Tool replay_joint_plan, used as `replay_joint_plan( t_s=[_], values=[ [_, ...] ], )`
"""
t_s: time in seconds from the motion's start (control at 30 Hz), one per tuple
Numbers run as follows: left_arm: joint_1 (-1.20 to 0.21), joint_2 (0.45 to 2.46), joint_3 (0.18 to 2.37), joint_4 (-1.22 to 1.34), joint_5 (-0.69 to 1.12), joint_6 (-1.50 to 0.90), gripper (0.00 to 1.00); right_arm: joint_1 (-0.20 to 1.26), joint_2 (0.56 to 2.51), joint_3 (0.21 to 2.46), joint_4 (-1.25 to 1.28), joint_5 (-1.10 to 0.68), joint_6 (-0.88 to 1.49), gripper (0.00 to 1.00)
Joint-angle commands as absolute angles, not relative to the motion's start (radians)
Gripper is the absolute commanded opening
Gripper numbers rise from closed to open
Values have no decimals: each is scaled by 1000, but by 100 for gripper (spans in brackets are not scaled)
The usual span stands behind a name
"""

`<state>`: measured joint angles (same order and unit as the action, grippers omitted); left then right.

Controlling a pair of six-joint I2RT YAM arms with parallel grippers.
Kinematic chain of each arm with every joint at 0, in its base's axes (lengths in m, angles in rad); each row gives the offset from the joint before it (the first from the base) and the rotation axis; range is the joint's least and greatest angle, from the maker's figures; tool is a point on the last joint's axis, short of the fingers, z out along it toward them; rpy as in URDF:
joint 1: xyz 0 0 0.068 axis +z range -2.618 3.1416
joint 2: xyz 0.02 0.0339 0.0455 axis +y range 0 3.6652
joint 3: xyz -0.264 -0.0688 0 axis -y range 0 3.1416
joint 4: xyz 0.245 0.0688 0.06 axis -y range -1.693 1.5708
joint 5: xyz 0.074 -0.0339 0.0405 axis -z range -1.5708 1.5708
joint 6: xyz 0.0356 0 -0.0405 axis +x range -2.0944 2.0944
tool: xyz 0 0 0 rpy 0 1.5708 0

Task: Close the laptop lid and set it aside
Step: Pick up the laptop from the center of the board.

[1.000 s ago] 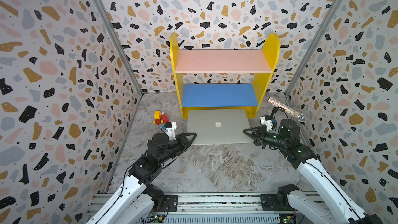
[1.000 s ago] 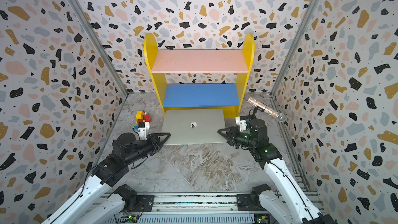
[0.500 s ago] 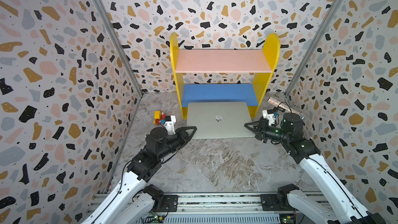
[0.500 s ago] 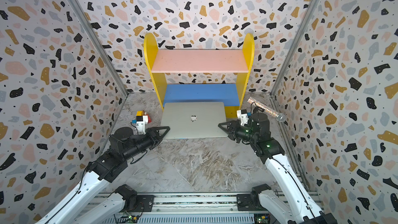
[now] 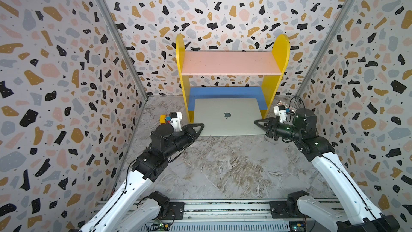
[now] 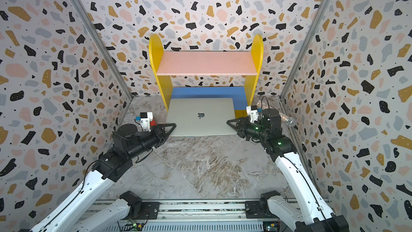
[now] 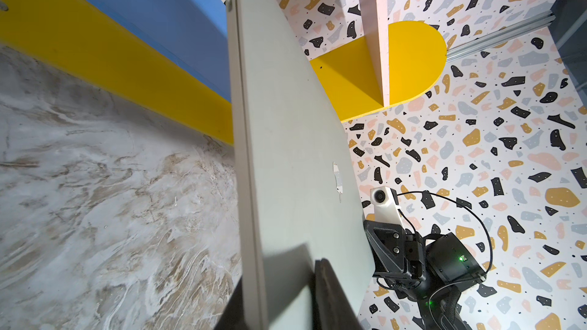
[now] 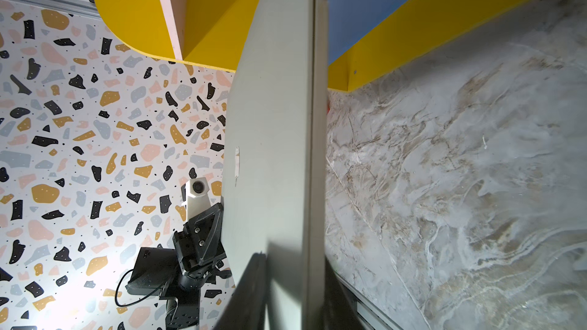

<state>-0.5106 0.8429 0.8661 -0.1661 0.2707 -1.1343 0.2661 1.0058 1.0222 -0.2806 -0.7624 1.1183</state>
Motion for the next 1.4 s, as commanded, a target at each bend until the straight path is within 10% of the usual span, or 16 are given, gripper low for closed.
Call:
replay_joint_plan(
  t_s=[0.0, 1.37],
  values=[
    [-557, 884, 934, -72, 448, -974, 19, 324, 1010, 1112, -213, -929, 1004, 24],
    [-486, 1169, 1259, 41, 521, -991, 20, 268, 1292, 1502, -140, -993, 1041, 24]
  ],
)
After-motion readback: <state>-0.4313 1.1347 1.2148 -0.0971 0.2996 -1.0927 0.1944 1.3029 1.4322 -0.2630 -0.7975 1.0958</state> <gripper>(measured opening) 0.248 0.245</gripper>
